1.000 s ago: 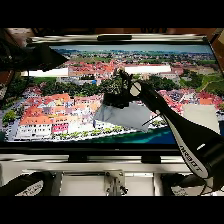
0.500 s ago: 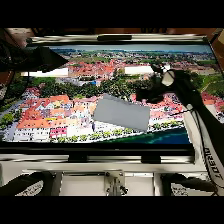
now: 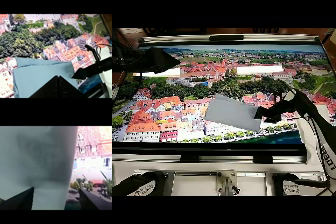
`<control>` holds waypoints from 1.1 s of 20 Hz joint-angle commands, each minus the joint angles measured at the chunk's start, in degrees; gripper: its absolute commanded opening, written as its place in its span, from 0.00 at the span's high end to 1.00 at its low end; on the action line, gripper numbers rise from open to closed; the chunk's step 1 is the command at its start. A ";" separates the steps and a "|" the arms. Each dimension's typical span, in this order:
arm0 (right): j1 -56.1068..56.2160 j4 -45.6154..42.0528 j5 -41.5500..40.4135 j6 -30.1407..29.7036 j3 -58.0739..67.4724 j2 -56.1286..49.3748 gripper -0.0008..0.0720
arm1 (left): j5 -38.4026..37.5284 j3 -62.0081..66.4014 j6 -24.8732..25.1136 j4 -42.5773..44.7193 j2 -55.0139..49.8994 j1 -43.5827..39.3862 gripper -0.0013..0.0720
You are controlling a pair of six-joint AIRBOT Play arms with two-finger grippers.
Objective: Fold the shirts.
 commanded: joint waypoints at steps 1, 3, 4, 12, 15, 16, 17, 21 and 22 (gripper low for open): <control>-0.39 5.57 -3.30 -3.06 -1.57 -2.95 0.07 | -0.42 -0.02 0.02 -0.02 0.04 0.00 0.94; -0.37 12.68 -3.32 -5.90 -1.57 -5.38 0.07 | -0.44 0.00 -0.17 -0.02 0.04 0.00 0.94; -0.37 15.98 -3.34 -6.34 -1.57 -6.54 0.07 | -0.44 0.00 -0.17 -0.02 0.04 0.00 0.94; -5.25 43.21 0.00 -25.09 10.78 -3.28 0.90 | -0.46 0.00 -1.01 -0.02 0.04 0.00 0.94; -10.32 39.80 1.29 -17.18 20.92 -0.98 0.90 | -0.48 0.00 -1.03 -0.04 0.04 -0.02 0.94; -12.41 37.31 2.67 -14.75 23.91 -0.72 0.90 | -0.50 0.00 -1.03 -0.04 0.04 -0.02 0.94; -14.47 34.84 4.46 -12.68 26.34 -0.72 0.90 | -0.70 0.00 -1.03 -0.07 0.04 -0.02 0.94; -23.17 26.97 11.08 -7.06 34.01 -0.72 0.90 | -1.86 0.00 -1.03 -0.09 0.09 -0.02 0.94; -25.16 25.49 11.58 -6.38 35.60 -0.72 0.90 | -1.86 0.00 -1.03 -0.07 0.09 -0.02 0.94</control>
